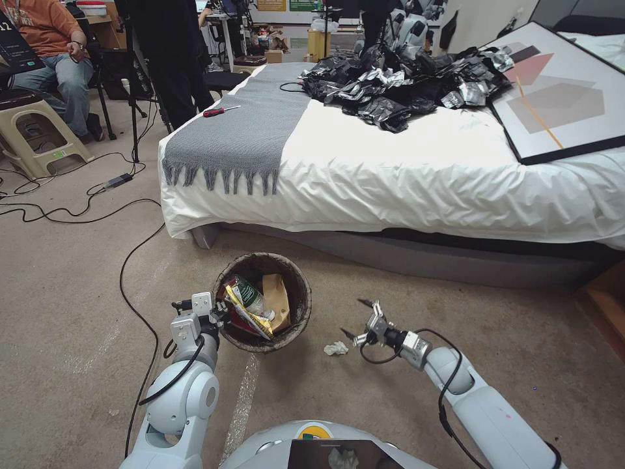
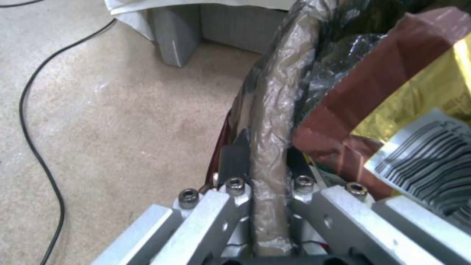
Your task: Pick up the trash bin, then pick up the garbage from the floor and place it into the trash bin.
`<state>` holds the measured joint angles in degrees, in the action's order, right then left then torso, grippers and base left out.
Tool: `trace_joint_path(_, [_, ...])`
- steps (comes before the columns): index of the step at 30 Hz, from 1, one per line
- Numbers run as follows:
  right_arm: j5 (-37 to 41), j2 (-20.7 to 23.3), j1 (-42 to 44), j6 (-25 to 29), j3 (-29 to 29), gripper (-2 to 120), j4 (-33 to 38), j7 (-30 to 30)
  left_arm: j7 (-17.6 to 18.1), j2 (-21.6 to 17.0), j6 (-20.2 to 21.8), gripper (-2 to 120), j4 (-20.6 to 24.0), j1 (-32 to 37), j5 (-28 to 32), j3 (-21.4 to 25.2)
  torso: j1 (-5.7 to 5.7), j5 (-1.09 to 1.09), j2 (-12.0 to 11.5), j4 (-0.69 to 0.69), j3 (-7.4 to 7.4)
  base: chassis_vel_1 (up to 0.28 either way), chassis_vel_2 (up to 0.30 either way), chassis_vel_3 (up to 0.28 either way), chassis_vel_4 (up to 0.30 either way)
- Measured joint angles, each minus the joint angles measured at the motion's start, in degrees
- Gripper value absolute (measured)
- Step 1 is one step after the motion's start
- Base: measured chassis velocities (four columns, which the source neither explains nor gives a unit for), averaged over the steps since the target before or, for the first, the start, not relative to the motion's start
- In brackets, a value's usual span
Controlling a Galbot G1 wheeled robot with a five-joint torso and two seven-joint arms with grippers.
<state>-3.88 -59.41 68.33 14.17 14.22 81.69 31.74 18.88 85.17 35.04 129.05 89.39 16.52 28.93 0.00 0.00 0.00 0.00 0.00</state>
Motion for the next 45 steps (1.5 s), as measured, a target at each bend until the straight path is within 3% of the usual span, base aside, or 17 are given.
trace_joint_path(7, [-4.26,-1.02,-3.7,0.56,-1.94,100,-6.12,3.12,0.0,0.0,0.0,0,0.0,0.0,0.0,0.01,0.0,0.0,0.0,0.02,0.0,0.0,0.0,0.0,0.0])
trace_joint_path(13, [-9.24,-3.23,-7.29,2.39,-3.26,100,-15.42,5.53,0.0,0.0,0.0,0,0.0,0.0,0.0,0.02,0.0,0.0,0.0,-0.01,0.0,0.0,0.0,0.0,0.0])
trace_joint_path(28, [-12.92,-7.17,-11.61,4.43,-4.45,100,-24.75,6.05,0.0,0.0,0.0,0,0.0,0.0,0.0,0.01,0.0,-0.07,0.0,-0.03,-0.01,0.0,0.0,0.0,0.0])
trace_joint_path(39, [-12.4,-7.35,-13.4,4.15,-5.89,100,-25.52,4.33,0.0,0.0,0.0,0,0.0,0.0,0.0,0.01,0.0,0.03,0.0,0.03,0.0,0.0,0.0,0.0,0.0])
trace_joint_path(45, [-11.93,-7.49,-13.73,4.05,-6.96,100,-25.6,3.51,0.0,0.0,0.0,0,0.0,0.0,0.0,0.01,0.0,0.01,0.0,-0.01,0.0,0.0,0.0,0.0,0.0])
